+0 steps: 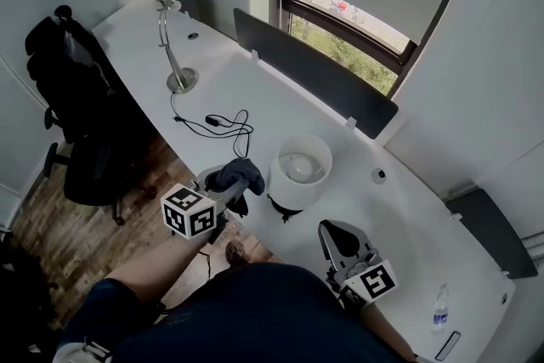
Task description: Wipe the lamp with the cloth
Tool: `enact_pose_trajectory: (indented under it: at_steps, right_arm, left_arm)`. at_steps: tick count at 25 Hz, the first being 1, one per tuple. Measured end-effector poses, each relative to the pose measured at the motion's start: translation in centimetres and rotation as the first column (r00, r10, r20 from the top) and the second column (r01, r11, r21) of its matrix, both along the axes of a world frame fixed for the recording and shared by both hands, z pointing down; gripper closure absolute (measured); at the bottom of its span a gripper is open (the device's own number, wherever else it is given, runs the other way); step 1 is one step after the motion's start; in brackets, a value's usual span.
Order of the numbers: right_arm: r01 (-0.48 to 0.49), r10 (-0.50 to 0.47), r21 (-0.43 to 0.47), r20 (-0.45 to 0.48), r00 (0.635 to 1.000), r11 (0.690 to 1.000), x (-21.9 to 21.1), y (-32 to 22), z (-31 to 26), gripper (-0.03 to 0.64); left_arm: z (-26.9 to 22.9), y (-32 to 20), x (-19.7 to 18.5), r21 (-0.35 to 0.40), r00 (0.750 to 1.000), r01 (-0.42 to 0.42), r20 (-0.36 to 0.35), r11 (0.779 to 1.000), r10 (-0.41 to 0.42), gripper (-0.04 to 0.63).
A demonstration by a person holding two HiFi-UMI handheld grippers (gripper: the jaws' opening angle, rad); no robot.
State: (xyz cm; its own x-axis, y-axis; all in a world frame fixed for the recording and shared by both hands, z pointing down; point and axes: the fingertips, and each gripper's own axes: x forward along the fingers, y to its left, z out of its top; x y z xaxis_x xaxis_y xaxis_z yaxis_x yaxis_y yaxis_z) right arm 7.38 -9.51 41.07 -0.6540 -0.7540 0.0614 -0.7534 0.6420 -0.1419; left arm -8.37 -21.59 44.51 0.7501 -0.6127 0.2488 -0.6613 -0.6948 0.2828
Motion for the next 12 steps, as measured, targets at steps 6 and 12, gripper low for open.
enact_pose_trajectory:
  at_steps: [6,12]
  right_arm:
    - [0.081,-0.081,0.026,0.002,0.997,0.996,-0.3,1.2,-0.3,0.606]
    - [0.167,-0.166,0.038,-0.019,0.986,0.985,-0.8,2.8,-0.4,0.606]
  left_arm:
    - [-2.4,5.4,0.7,0.01,0.996,0.059,-0.062,0.998,-0.058,0.462]
    - [-4.5,10.6,3.4,0.037,0.993,0.034,-0.113,0.999,-0.03,0.463]
